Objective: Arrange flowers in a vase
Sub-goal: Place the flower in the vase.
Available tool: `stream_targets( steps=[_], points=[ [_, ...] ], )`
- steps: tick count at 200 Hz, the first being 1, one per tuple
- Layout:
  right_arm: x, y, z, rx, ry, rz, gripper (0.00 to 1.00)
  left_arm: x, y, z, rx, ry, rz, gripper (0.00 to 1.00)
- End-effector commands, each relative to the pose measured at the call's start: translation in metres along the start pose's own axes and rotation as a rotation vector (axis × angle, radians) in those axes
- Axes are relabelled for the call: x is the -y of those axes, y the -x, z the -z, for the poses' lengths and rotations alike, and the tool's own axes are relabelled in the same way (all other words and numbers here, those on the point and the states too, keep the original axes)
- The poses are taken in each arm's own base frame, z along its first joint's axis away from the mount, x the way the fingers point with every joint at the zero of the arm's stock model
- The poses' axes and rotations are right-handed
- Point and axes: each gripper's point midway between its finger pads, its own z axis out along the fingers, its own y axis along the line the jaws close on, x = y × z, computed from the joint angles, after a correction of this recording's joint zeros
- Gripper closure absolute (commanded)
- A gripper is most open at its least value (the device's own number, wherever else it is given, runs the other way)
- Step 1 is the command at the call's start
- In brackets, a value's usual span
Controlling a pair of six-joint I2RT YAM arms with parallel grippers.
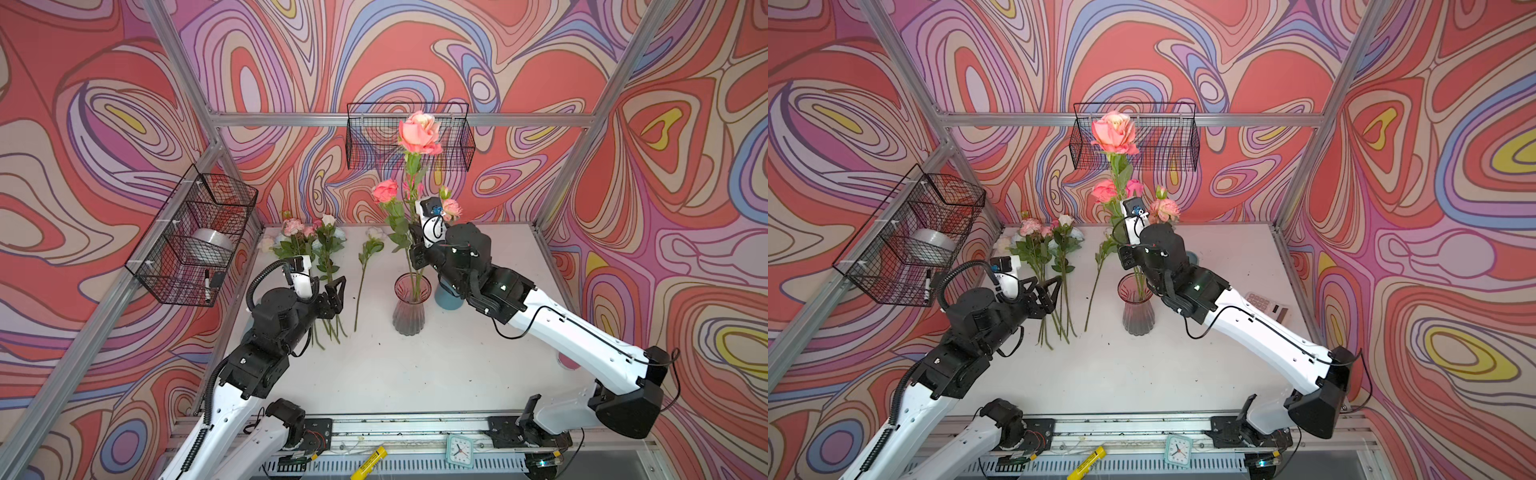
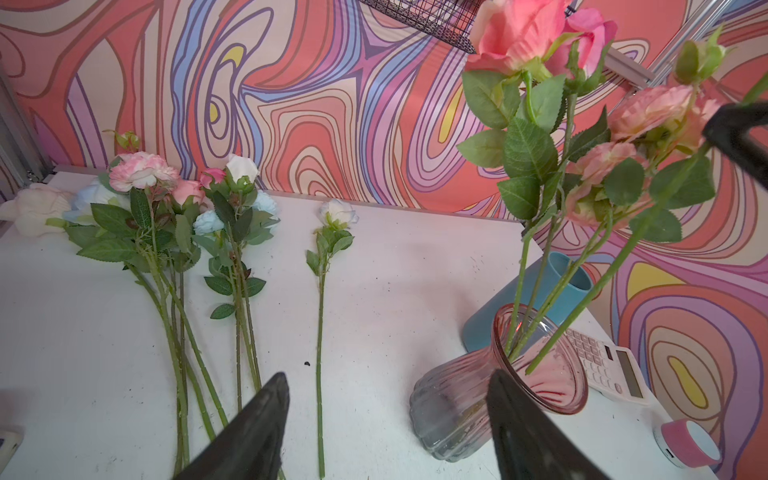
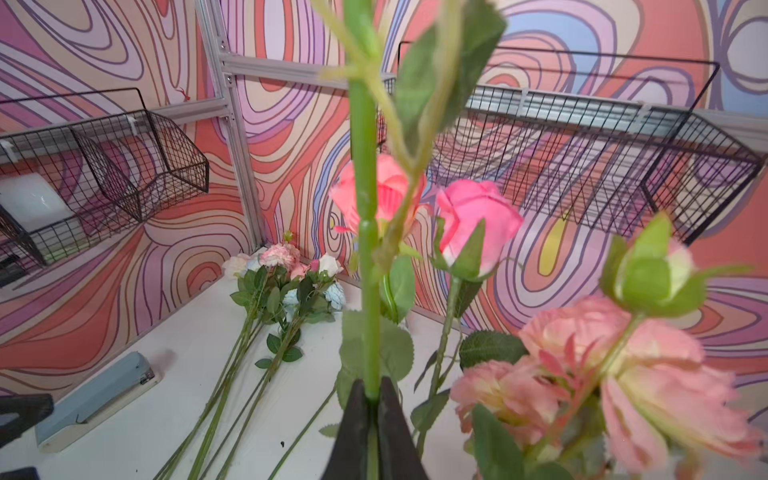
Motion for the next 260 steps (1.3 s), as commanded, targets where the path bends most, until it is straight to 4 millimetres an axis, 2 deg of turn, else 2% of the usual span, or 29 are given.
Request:
stream_targets(
  steps=[1,46,114,186,224,260],
  points=[
    [0.010,-0.001,0.010,0.038,-0.025,-0.071,1.00,-0.002,0.002,-0.002,0.020,0.007,-0.011,0.25],
    [0.006,-0.032,0.003,-0.031,-0.021,-0.091,0.94,-0.003,-0.003,-0.005,0.002,0.011,-0.009,0.24],
    [-0.003,-0.057,0.000,-0.090,0.022,-0.101,0.83,-0.003,-0.008,-0.014,-0.025,0.017,-0.011,0.25],
    [-0.004,-0.047,0.021,-0.066,0.084,-0.153,0.77,-0.011,-0.013,-0.021,-0.049,0.063,-0.007,0.25],
    [-0.001,-0.038,0.037,-0.037,0.108,-0.173,0.73,-0.027,-0.019,-0.029,-0.077,0.165,0.038,0.26],
    [0.004,-0.039,0.045,-0.030,0.098,-0.178,0.73,-0.042,-0.033,-0.044,-0.125,0.256,0.101,0.30]
  ],
)
